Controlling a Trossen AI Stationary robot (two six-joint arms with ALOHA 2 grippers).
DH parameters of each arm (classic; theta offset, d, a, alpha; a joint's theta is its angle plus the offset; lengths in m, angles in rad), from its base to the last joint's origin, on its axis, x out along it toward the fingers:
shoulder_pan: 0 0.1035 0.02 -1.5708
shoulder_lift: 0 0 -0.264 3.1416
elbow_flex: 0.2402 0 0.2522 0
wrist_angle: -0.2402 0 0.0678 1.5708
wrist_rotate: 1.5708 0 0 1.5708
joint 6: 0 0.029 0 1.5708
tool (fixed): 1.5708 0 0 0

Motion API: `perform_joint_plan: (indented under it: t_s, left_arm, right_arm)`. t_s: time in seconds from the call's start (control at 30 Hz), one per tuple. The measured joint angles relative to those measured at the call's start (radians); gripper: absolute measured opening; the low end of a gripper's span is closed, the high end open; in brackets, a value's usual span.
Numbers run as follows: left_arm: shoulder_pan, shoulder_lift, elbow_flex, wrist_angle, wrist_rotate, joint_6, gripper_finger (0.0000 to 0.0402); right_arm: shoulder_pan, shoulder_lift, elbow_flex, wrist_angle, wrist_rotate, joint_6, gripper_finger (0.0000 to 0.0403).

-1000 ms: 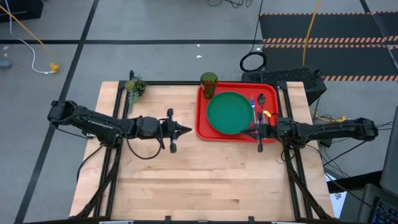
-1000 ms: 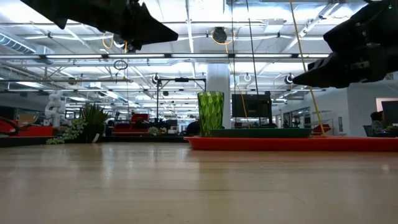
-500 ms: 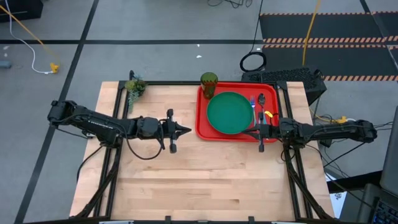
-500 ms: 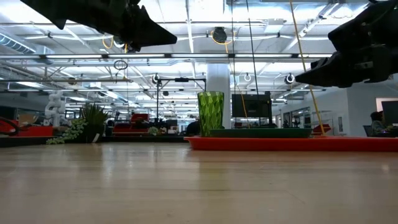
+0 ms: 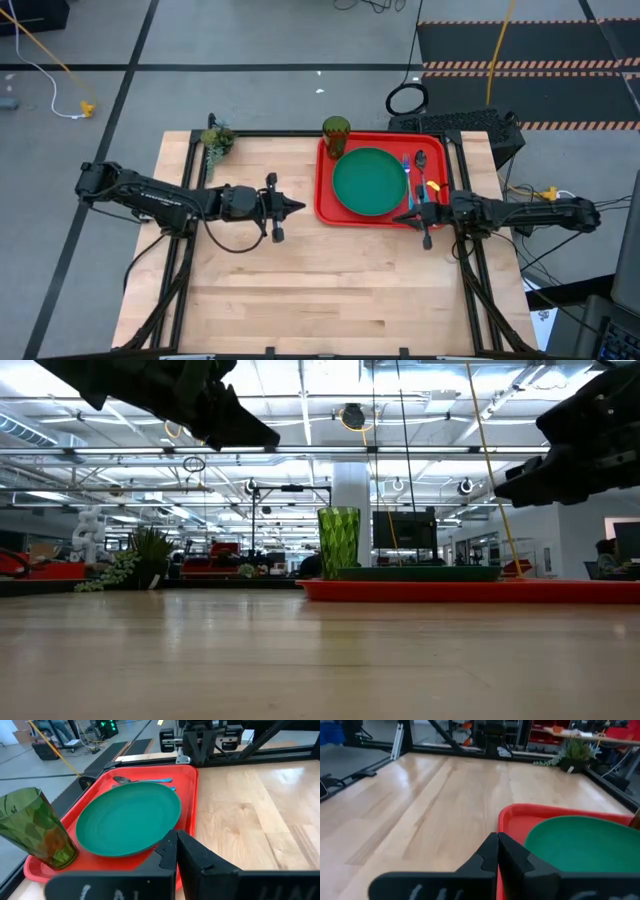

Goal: Pick and place plate/cup/fork/spoon on tray
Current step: Return to Home Position

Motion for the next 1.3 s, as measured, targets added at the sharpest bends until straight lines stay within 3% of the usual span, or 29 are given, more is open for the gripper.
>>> perform_joint_plan:
  t_s: [0.2,0.37,0.97,1.3]
  left_arm:
    - [0.0,0.0,0.0,0.003,0.0,-0.001,0.0016]
    - [0.0,0.0,0.0,0.002,0.0,0.0,0.0004]
    - [0.0,-0.004,0.0,0.005,0.0,-0.015,0.0015]
    - [-0.009,-0.007,0.001,0.012,0.0,-0.024,0.0004]
  right_arm:
    - [0.033,-0.053,0.0,-0.012,0.052,-0.001,0.0]
    - [0.074,-0.102,-0.001,-0.033,0.052,-0.006,0.0]
    - [0.138,-0.32,-0.001,-0.094,0.062,-0.01,0.0]
    - [0.137,-0.318,-0.001,-0.135,0.117,-0.024,0.0]
